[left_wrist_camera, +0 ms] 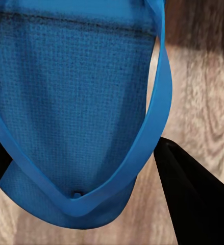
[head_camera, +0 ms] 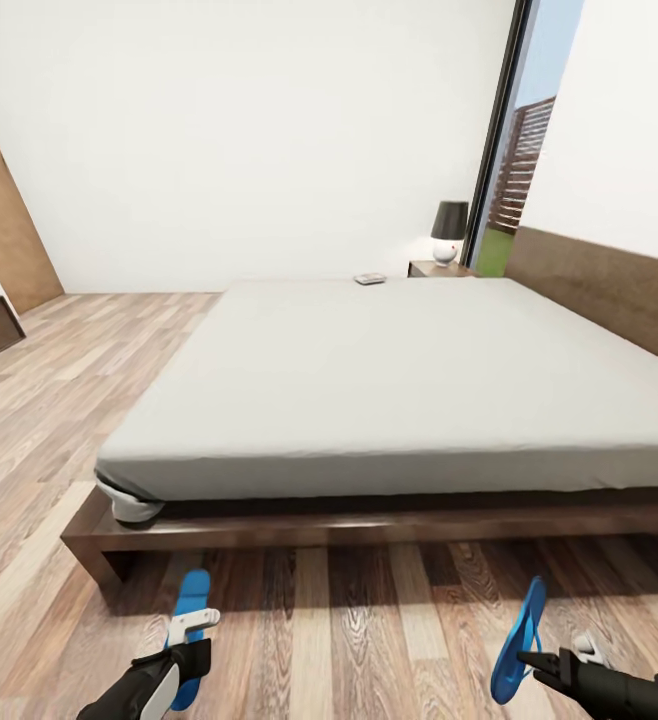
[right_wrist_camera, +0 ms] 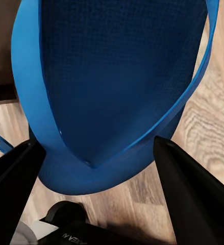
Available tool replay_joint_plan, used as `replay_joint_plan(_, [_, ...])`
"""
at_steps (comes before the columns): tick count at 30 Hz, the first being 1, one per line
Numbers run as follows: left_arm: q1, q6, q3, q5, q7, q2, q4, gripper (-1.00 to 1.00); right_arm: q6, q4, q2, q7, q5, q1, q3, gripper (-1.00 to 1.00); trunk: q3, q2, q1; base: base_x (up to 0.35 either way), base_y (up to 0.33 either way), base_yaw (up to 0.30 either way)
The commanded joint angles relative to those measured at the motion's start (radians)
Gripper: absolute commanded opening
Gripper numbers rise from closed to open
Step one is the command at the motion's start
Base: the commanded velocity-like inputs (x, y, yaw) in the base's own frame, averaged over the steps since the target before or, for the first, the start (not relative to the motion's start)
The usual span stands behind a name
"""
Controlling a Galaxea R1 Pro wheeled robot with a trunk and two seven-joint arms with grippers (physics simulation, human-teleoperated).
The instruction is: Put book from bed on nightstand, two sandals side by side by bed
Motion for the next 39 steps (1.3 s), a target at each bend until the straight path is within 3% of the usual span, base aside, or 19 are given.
replay_joint_plan(1, [0.000, 0.006, 0.000, 0.009, 0.001, 0.000, -0.002, -1.00, 0.012, -0.001, 0.001, 0.006, 0.006, -0.001, -0.008, -1.00, -0.004, -0.008, 0.004, 0.000, 0.000, 0.000])
replay_joint_plan(8, [0.000, 0.006, 0.000, 0.009, 0.001, 0.000, -0.002, -1.00, 0.017, -0.001, 0.000, 0.008, 0.005, -0.001, -0.008, -1.00, -0.026, -0.057, 0.031, 0.000, 0.000, 0.000])
replay_joint_plan(39, [0.000, 0.005, 0.002, 0.008, 0.001, 0.001, -0.002, -1.00, 0.017, -0.002, 0.001, 0.008, 0.006, -0.001, -0.008, -1.00, -0.146, -0.064, 0.044, 0.000, 0.000, 0.000])
